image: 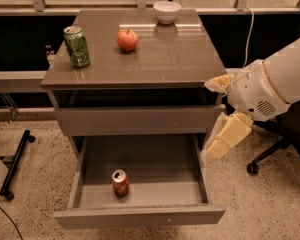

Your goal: Pick coke can from middle drawer and place on counter

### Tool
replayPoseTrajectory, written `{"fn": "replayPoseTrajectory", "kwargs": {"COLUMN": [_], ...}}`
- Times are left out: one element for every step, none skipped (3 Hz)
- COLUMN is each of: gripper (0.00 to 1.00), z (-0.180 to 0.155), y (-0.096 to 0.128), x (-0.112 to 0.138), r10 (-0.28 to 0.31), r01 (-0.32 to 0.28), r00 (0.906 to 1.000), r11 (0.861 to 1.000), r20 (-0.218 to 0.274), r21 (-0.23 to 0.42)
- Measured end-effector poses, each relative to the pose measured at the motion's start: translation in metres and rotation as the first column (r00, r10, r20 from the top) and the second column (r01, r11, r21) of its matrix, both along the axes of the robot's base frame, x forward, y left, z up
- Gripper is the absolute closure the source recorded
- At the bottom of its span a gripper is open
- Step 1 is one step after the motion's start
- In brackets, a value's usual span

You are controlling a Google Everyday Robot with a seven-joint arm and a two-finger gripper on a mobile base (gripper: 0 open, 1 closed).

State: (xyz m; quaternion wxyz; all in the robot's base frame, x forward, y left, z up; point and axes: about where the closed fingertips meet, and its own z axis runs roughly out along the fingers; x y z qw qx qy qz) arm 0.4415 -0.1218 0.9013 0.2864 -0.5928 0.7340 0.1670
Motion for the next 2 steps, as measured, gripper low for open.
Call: {"fn": "replayPoseTrajectory", "kwargs": {"gripper": [0.00,0.00], "z": [0.000,-0.013], "y": [0.000,0.007], "x": [0.000,0.002], "r10": [0.000,-0.034], "r01": [0.000,0.034], "r00": [1.0000,0.9994], "r11": [1.000,0.999], "r20": [0.000,0.006], "r21": [0.000,0.033]}}
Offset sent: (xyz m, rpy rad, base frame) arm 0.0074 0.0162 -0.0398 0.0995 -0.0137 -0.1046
